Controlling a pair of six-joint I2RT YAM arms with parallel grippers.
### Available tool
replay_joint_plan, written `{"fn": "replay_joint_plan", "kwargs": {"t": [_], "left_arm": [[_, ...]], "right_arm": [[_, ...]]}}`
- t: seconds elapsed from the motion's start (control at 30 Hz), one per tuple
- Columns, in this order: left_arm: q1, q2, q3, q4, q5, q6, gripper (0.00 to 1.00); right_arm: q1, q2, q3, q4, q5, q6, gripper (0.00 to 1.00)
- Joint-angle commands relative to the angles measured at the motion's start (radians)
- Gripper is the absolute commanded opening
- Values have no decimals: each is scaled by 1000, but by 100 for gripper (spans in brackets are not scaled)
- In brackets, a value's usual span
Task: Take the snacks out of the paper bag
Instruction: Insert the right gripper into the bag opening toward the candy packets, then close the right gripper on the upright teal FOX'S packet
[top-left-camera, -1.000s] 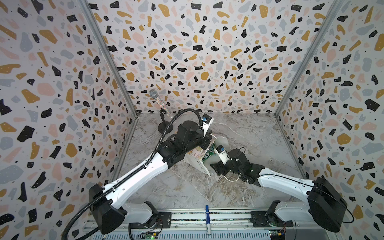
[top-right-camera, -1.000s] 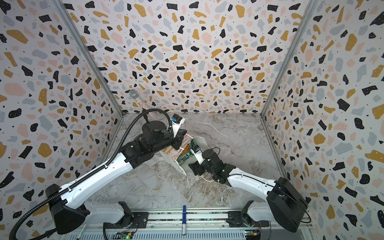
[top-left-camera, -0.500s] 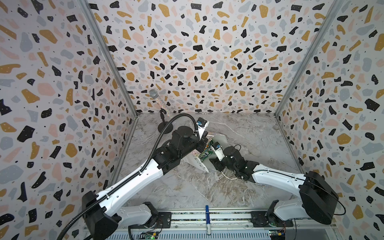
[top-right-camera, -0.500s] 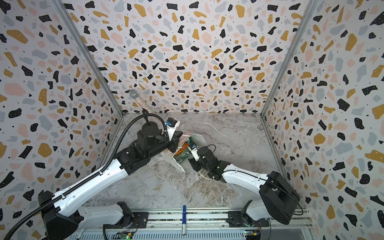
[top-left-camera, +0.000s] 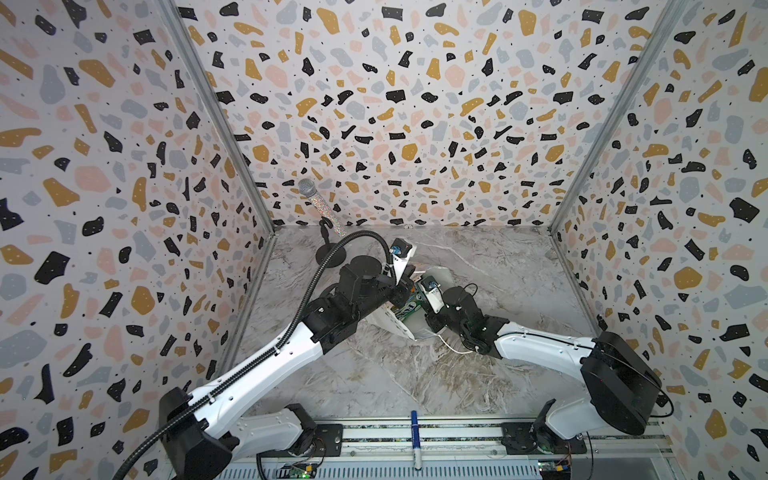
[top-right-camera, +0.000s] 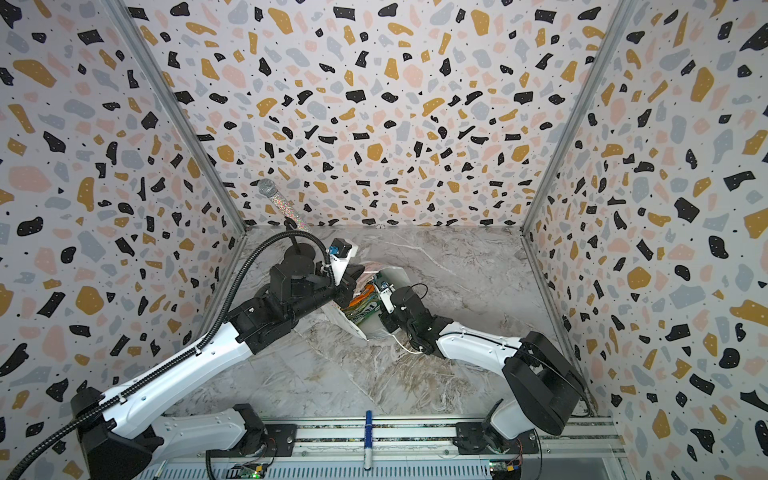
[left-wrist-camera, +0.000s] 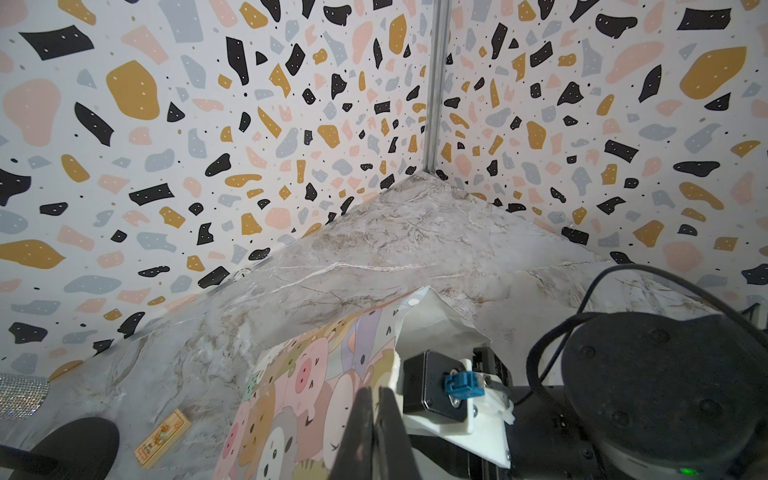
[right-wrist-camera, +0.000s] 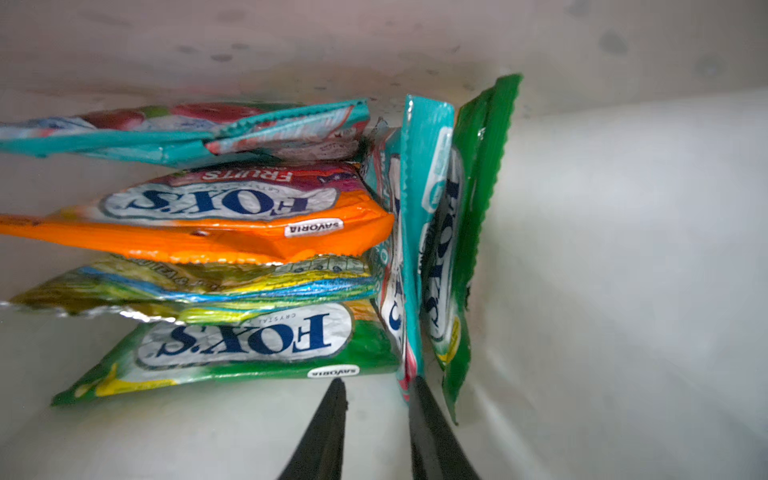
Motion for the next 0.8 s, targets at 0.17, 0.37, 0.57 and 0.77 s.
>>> {"fn": "replay_joint_plan", "kwargs": {"t": [0.17,0.37,0.57,0.77], "left_arm": [[6,-26,-8,67,63,12,0],[6,-39,-20,85,68,11,0],[7,-47,-26,86,62,17,0],[6,-51,-25,82,76,25,0]], "right_arm": [[-18,54,62,65,5,-36,27],[-19,85,95,30,-37,-60,29],[9,49,46,-9,-184,-46,37],[49,36,-4,-39,-245,-26,45]]}}
